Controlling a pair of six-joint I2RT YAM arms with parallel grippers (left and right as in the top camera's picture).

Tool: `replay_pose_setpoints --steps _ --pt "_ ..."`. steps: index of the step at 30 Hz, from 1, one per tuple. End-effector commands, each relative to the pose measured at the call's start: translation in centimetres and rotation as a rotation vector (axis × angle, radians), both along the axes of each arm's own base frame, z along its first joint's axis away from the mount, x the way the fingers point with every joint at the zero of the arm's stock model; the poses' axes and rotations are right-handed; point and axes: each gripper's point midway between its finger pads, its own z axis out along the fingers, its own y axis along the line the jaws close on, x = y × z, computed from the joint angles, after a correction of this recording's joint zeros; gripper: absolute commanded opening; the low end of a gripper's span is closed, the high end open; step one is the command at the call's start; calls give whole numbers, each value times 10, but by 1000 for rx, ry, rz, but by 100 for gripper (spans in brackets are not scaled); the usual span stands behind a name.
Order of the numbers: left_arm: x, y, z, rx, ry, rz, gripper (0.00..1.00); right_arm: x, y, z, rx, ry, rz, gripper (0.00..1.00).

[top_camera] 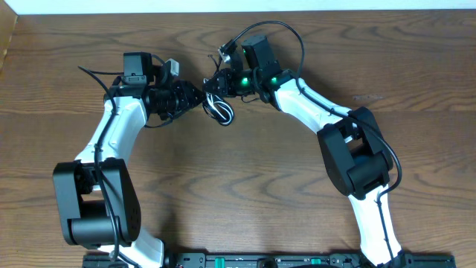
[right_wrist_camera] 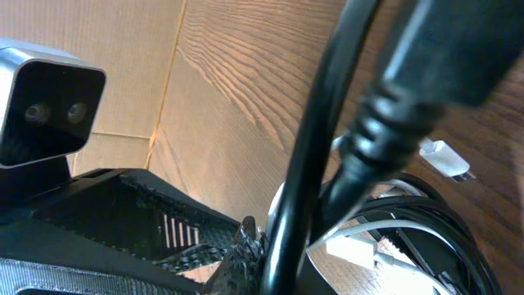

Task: Untangle cables

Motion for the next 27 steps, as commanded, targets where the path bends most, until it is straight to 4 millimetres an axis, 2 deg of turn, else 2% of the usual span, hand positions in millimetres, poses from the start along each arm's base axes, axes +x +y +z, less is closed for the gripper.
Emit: replay_pose_setpoints --steps 1,7,11,13,14,15,21,27 --pt "-1 -3 -8 -24 20 3 49 -4 3 1 34 35 21 1" --pt "-1 -9 -20 -25 45 -8 40 -5 5 6 55 33 35 1" --pt "0 -10 -21 -25 40 -10 33 -5 5 6 56 33 37 1" --pt "1 -10 -21 -25 36 -11 24 -5 5 6 57 36 36 1" --pt "1 -9 -21 -22 32 -15 13 -5 5 6 57 42 33 1" --pt "1 -9 -21 -21 31 -18 8 -5 5 6 57 43 32 1" --pt "0 -9 -22 -5 11 -49 7 -1 0 6 56 42 22 1" --pt "-2 -5 -25 16 8 -59 7 12 -18 -2 25 64 -32 1"
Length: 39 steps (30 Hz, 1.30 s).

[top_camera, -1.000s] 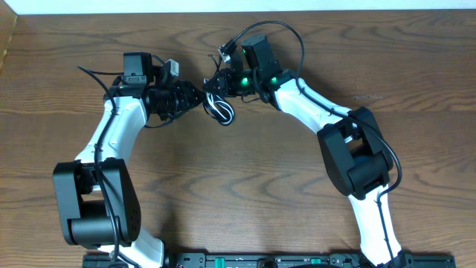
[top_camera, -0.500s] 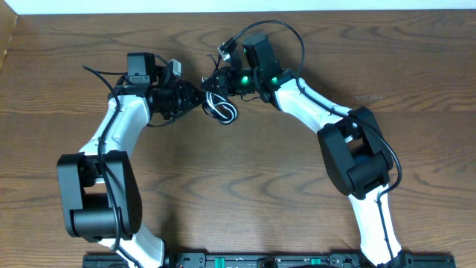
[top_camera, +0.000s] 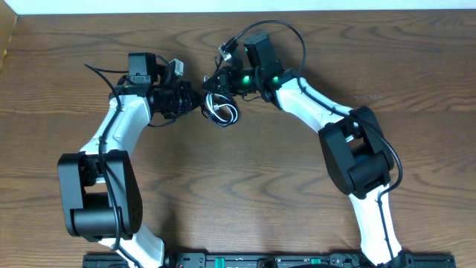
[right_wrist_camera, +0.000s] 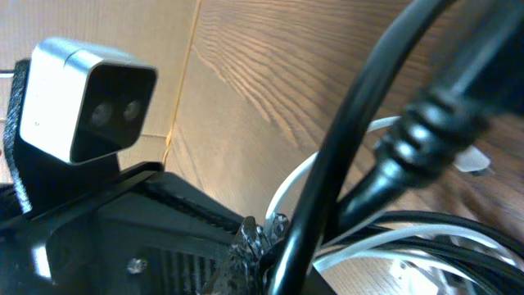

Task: Untangle cables

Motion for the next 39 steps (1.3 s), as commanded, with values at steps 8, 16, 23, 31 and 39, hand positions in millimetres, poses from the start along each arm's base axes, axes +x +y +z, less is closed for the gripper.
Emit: replay_pose_setpoints --steps 8,16,23,31,39 --pt "-6 15 -13 19 27 11 8 15 -33 -29 -108 66 -91 1" --pt "-5 17 -13 20 27 16 7 25 -41 -39 -171 56 -161 1" --pt "-5 17 -13 20 27 16 8 25 -57 -63 -306 92 -241 1" --pt "-6 16 -13 19 27 15 8 12 -40 -65 -316 83 -211 1" --pt "-7 7 -13 24 20 -16 29 7 -29 -63 -306 74 -196 1"
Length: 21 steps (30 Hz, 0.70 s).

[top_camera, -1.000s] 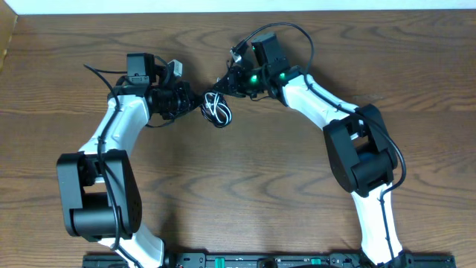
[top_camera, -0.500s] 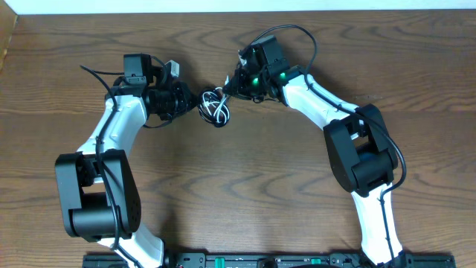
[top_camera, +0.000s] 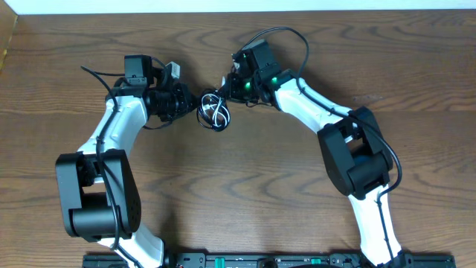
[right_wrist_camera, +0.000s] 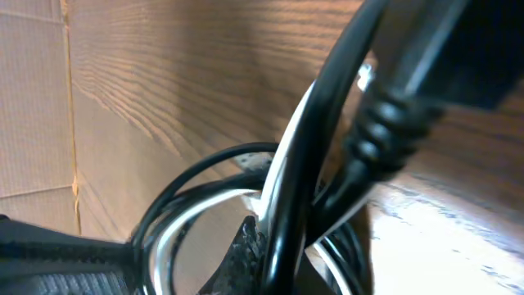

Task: Untangle cables

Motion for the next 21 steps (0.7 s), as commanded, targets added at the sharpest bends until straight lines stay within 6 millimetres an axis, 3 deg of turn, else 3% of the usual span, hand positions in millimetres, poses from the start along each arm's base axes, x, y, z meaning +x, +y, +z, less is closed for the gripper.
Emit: replay_pose_setpoints --steps 1,3,7,14,17,21 --pt "-3 -4 -7 21 -4 -37 35 0 2 -7 -16 -12 4 1" --pt "-2 -1 -10 53 -2 -29 49 0 3 -6 -10 -13 8 1" --pt "-3 4 -15 96 2 -25 65 0 2 -6 -10 -13 6 1" --pt "-7 -13 -36 53 31 -97 67 -1 7 0 26 -17 29 1" --pt "-10 -31 -32 -52 -17 -198 67 0 6 0 26 -17 27 1" --pt "-10 -33 -34 -69 -36 -228 61 0 5 0 29 -16 28 1"
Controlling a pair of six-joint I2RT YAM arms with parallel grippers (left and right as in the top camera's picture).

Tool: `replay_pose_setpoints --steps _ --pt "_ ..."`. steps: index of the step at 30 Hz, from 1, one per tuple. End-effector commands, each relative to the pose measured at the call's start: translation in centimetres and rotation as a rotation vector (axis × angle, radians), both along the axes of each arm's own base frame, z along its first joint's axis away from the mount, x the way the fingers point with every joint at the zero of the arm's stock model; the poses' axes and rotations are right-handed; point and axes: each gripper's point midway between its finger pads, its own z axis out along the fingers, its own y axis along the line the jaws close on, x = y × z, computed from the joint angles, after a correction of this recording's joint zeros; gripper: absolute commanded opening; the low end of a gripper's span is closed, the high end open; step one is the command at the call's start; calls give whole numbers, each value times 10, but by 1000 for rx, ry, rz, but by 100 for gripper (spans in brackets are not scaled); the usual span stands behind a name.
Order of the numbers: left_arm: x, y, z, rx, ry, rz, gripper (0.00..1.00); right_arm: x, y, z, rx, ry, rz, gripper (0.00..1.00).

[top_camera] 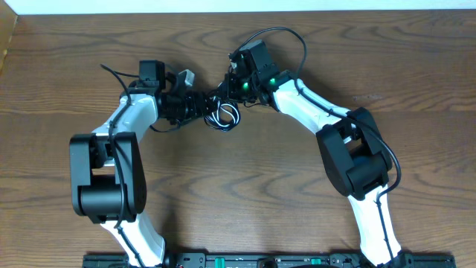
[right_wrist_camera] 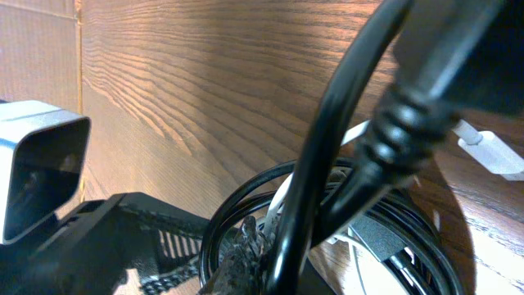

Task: Untangle cables

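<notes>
The cable bundle (top_camera: 223, 113) is a small knot of black and white coils on the wooden table (top_camera: 245, 193), between my two arms. In the right wrist view its black loops (right_wrist_camera: 246, 184) ring my right gripper (right_wrist_camera: 246, 250), whose tip sits inside the coil, shut on a strand. A white connector (right_wrist_camera: 491, 156) trails from the coils onto the wood. My left gripper (top_camera: 209, 103) reaches into the bundle from the left; its ridged finger (right_wrist_camera: 176, 244) shows beside the coil, but whether its jaws are open or shut is hidden. Overhead, my right gripper (top_camera: 227, 91) meets the bundle from the upper right.
A thick black lead with a strain relief (right_wrist_camera: 393, 131) crosses close before the right wrist lens and hides part of the coils. The left arm's silver wrist camera (right_wrist_camera: 37, 172) stands at the left. Cardboard edges the table's far left (top_camera: 6, 37).
My left gripper has moved right, from a short way left of the bundle into it. The bundle has shifted slightly right and spread a little. My right gripper has hardly moved.
Both grippers met at the bundle in the first two moments, the right one coming in from above it. Then my left gripper stood back to the left and the bundle lay as a tight coil below the right gripper. Now the left gripper is back at the coils.
</notes>
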Motion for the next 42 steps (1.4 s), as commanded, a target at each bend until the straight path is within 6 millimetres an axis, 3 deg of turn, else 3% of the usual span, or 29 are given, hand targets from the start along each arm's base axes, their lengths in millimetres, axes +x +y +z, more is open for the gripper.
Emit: replay_pose_setpoints --steps 1,4,8,18,20,21,24,28,31,39,42 --pt "-4 -10 4 -52 -43 -77 56 0 -1 -5 3 5 12 1" --pt "-4 -9 4 -52 -43 -76 30 0 -1 -5 3 5 12 1" --pt "-3 -9 4 -49 -48 -76 14 0 -1 -5 3 5 12 1" --pt "-1 -9 5 -52 -52 -72 7 -1 -1 -3 15 4 26 1" --pt "-1 -9 6 -52 -54 -69 8 -4 1 4 61 0 76 1" --pt "0 -7 8 -57 -53 -59 8 -4 3 20 148 -32 149 1" --pt "2 -4 15 -78 -66 -50 7 7 -11 26 185 -27 139 1" --pt "3 2 28 -133 -86 -40 8 14 -35 17 159 28 92 1" --pt "2 1 34 -175 -89 -45 8 12 -40 12 143 46 92 1" --pt "11 -9 52 -302 -67 2 7 -1 -20 8 115 55 101 1" --pt "14 -16 69 -396 -78 -11 7 -10 -5 4 87 40 114 1"
